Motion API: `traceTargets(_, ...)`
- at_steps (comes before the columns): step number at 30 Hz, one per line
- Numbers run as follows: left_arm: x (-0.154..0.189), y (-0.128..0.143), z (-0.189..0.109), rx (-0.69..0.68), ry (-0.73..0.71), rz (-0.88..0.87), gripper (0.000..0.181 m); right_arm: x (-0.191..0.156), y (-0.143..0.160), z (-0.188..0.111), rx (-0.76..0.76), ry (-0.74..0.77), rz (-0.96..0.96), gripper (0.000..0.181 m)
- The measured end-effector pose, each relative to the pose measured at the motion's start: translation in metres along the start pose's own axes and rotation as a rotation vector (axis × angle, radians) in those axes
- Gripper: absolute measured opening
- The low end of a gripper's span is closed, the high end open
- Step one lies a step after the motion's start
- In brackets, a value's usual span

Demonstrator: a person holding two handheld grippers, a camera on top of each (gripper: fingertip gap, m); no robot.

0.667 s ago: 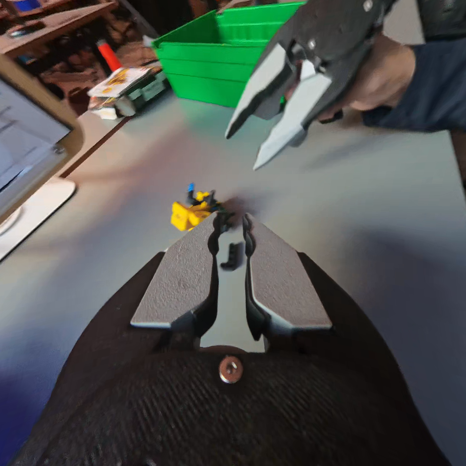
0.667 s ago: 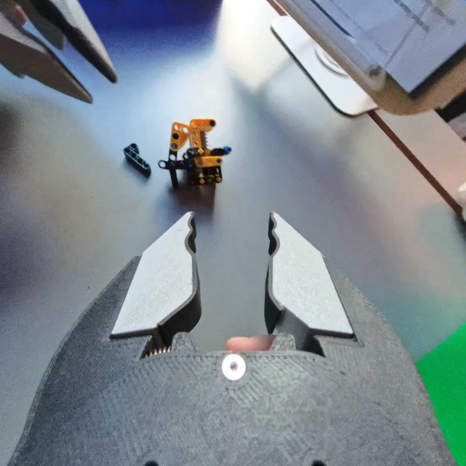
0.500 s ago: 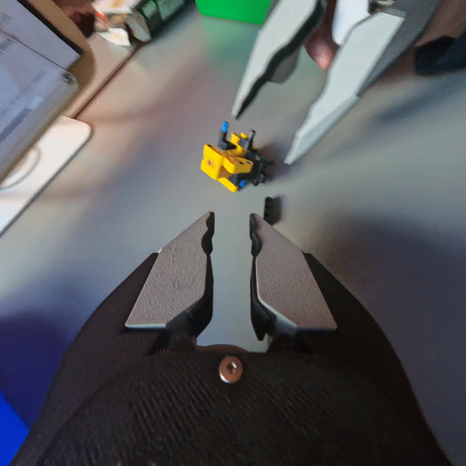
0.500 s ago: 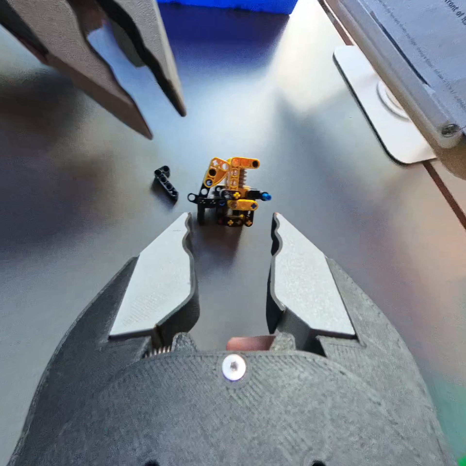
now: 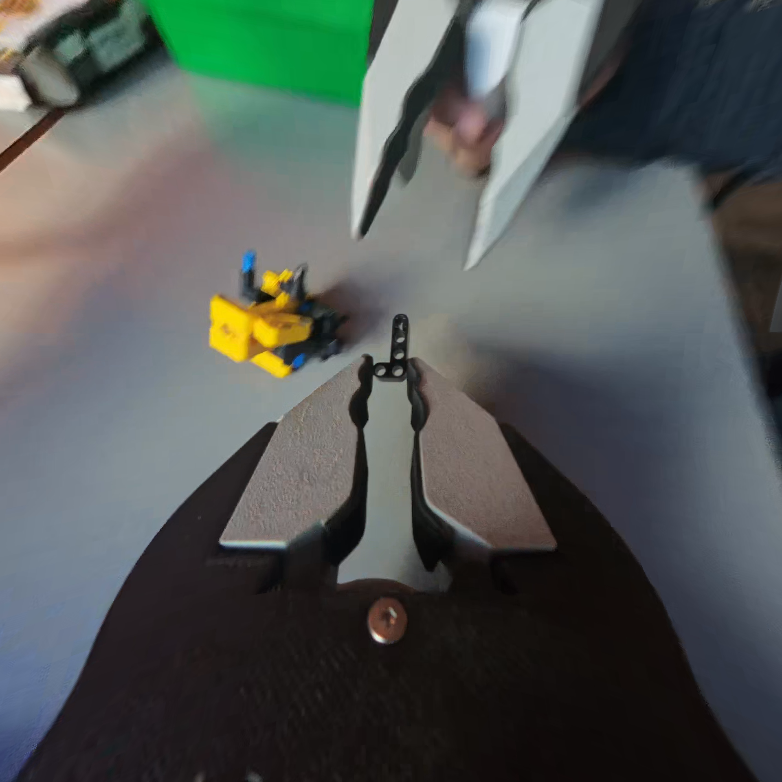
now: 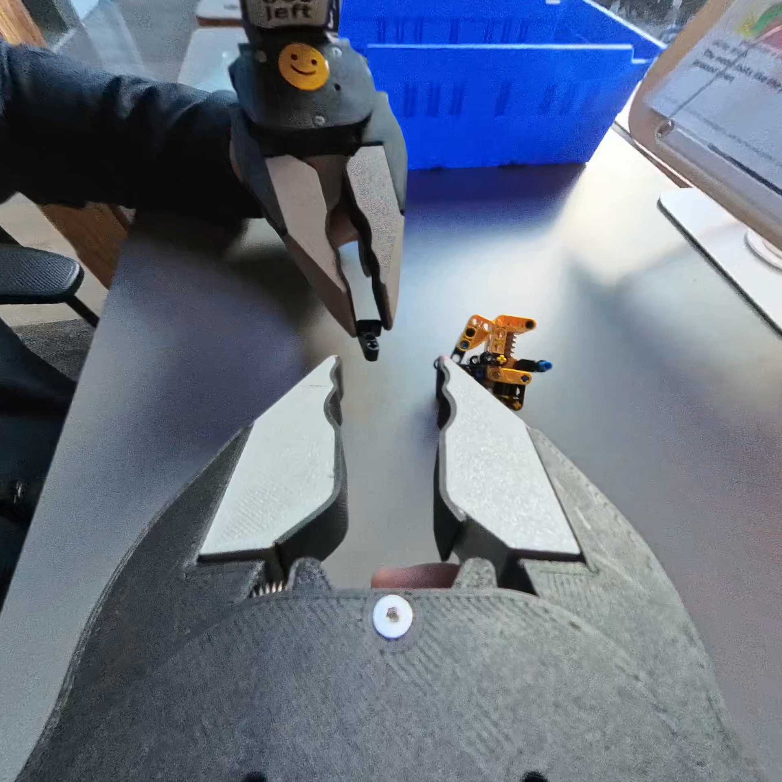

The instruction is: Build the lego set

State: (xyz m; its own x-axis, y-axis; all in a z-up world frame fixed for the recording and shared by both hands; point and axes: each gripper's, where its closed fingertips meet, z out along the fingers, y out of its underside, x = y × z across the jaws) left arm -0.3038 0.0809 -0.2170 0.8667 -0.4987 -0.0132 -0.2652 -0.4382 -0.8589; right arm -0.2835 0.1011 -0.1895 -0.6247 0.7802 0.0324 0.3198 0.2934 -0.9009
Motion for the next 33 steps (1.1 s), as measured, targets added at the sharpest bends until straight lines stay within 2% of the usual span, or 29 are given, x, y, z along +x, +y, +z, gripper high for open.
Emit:
traceTargets(1, 0.010, -0.009, -0.005, 0.058, 0.053, -0.021, 0.012, -0.005, -0.005, 0.000, 0.022, -0.009, -0.023, 0.033)
traceTargets(3, 0.014, -0.014, -0.005, 0.070, 0.066, -0.056, 0.012, -0.021, -0.011, 0.001, 0.040, -0.049, -0.102, 0.027)
traceTargets(6, 0.029, -0.023, 0.000, 0.114, 0.143, -0.078, 0.012, -0.028, -0.006, 0.006, -0.011, -0.031, -0.168, 0.026)
traceTargets(8, 0.030, -0.025, 0.002, 0.114, 0.134, -0.059, 0.012, -0.032, -0.002, 0.008, -0.033, -0.050, -0.168, 0.013)
traceTargets(14, 0.041, -0.027, 0.002, 0.133, 0.178, -0.034, 0.012, -0.039, 0.004, 0.009, -0.066, -0.097, -0.202, 0.007)
traceTargets(16, 0.040, -0.035, 0.000, 0.190, 0.176, -0.065, 0.018, -0.030, 0.000, 0.000, -0.069, -0.040, -0.239, 0.006)
traceTargets(18, 0.033, -0.038, -0.003, 0.208, 0.154, -0.090, 0.025, 0.002, -0.009, -0.023, -0.070, 0.158, -0.288, 0.006)
traceTargets(19, 0.028, -0.038, -0.004, 0.212, 0.126, -0.102, 0.029, 0.031, -0.018, -0.045, -0.060, 0.332, -0.298, 0.006)
traceTargets(21, 0.019, -0.028, -0.003, 0.175, 0.088, -0.137, 0.027, 0.101, -0.028, -0.123, -0.054, 0.812, -0.260, 0.006)
traceTargets(23, 0.014, -0.015, 0.001, 0.099, 0.073, -0.175, 0.026, 0.147, -0.005, -0.212, -0.135, 1.194, -0.118, 0.006)
traceTargets(24, 0.014, -0.014, 0.002, 0.088, 0.080, -0.188, 0.026, 0.161, 0.022, -0.245, -0.214, 1.292, 0.016, 0.011)
traceTargets(25, 0.014, -0.013, 0.003, 0.087, 0.080, -0.195, 0.026, 0.169, 0.056, -0.266, -0.312, 1.326, 0.177, 0.027)
traceTargets(26, 0.014, -0.013, 0.003, 0.086, 0.080, -0.198, 0.025, 0.173, 0.087, -0.279, -0.400, 1.324, 0.328, 0.040)
traceTargets(27, 0.015, -0.013, 0.003, 0.082, 0.082, -0.199, 0.025, 0.175, 0.108, -0.286, -0.447, 1.306, 0.438, 0.042)
traceTargets(28, 0.016, -0.012, 0.004, 0.074, 0.083, -0.200, 0.024, 0.176, 0.116, -0.285, -0.438, 1.273, 0.496, 0.047)
traceTargets(29, 0.017, -0.011, 0.005, 0.067, 0.084, -0.197, 0.024, 0.178, 0.110, -0.277, -0.364, 1.225, 0.507, 0.056)
traceTargets(31, 0.019, -0.010, 0.006, 0.053, 0.083, -0.186, 0.024, 0.174, 0.063, -0.250, -0.108, 1.103, 0.422, 0.057)
traceTargets(33, 0.014, -0.008, 0.006, 0.045, 0.048, -0.187, 0.024, 0.151, 0.007, -0.209, 0.112, 0.919, 0.294, 0.052)
